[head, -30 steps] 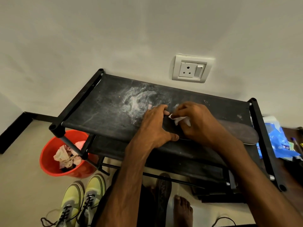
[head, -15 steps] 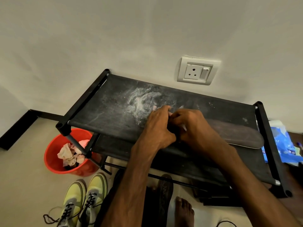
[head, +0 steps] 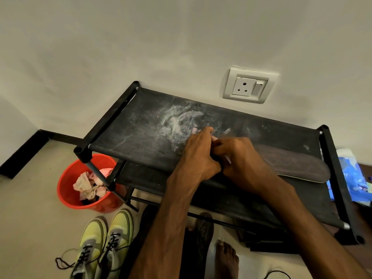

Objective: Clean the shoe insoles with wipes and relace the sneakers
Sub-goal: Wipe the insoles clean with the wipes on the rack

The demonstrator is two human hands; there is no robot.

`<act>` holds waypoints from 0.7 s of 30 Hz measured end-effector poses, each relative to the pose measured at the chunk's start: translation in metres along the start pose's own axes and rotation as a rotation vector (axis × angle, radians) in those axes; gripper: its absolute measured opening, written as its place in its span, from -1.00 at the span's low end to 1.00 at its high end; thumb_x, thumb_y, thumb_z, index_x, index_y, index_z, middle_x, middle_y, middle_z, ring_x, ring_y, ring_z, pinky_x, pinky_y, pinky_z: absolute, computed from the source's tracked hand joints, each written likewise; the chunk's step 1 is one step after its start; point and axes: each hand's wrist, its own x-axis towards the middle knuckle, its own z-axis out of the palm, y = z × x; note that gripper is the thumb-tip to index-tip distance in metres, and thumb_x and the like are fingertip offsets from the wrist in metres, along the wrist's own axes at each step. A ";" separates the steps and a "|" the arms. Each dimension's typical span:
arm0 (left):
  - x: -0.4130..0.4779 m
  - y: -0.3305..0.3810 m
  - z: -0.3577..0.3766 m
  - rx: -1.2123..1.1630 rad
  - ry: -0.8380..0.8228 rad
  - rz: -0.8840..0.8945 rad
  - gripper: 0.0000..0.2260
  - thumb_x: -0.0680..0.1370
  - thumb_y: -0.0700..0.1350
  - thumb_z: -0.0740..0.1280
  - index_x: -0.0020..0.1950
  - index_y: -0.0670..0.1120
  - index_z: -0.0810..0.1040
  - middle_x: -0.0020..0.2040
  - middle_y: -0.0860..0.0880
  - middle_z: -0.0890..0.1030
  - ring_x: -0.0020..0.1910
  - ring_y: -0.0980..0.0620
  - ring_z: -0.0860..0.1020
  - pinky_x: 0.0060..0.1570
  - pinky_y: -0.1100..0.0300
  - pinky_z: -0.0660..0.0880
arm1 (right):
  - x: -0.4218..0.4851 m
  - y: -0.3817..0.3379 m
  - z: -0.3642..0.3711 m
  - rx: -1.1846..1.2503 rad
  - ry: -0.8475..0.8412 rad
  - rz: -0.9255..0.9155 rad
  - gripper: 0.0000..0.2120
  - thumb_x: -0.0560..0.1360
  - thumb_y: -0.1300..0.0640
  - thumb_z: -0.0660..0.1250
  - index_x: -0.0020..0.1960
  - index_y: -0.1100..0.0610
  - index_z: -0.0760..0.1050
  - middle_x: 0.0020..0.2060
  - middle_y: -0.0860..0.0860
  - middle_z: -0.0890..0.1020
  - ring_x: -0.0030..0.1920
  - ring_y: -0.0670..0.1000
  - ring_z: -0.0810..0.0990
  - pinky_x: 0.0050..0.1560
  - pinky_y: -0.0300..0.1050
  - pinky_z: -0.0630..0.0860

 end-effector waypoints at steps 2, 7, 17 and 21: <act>0.001 0.000 0.000 -0.001 -0.010 -0.004 -0.13 0.35 -0.25 0.58 0.57 -0.09 0.24 0.35 0.03 0.50 0.34 0.03 0.45 0.27 0.23 0.42 | 0.002 0.007 -0.006 -0.008 0.007 -0.003 -0.84 0.31 0.39 0.45 -0.16 0.21 0.72 -0.19 0.13 0.69 -0.20 0.11 0.66 -0.21 0.07 0.59; 0.001 -0.001 0.000 -0.040 -0.029 -0.028 -0.09 0.28 -0.06 0.67 0.52 -0.02 0.27 0.36 0.07 0.49 0.35 0.02 0.41 0.36 0.06 0.40 | 0.007 0.038 -0.026 -0.057 0.113 0.182 -0.66 0.34 0.46 0.50 -0.01 0.11 0.75 -0.07 0.09 0.73 -0.08 0.09 0.70 -0.01 -0.33 0.48; 0.000 -0.001 0.001 -0.024 0.003 -0.010 -0.03 0.26 -0.06 0.69 0.55 -0.04 0.25 0.32 0.10 0.50 0.32 0.05 0.43 0.33 0.12 0.42 | -0.031 0.003 -0.052 0.009 -0.179 0.322 -0.67 0.50 0.31 0.45 0.03 -0.12 0.72 0.06 -0.19 0.71 0.04 -0.17 0.64 0.04 -0.29 0.60; 0.000 -0.002 0.000 0.005 0.000 0.001 -0.04 0.28 -0.02 0.67 0.57 -0.03 0.24 0.36 0.11 0.48 0.37 0.04 0.40 0.37 0.12 0.36 | -0.041 0.013 -0.063 0.472 0.246 0.532 -0.78 0.49 0.27 0.48 0.04 0.00 0.73 -0.05 -0.14 0.75 -0.05 -0.16 0.70 -0.08 -0.31 0.61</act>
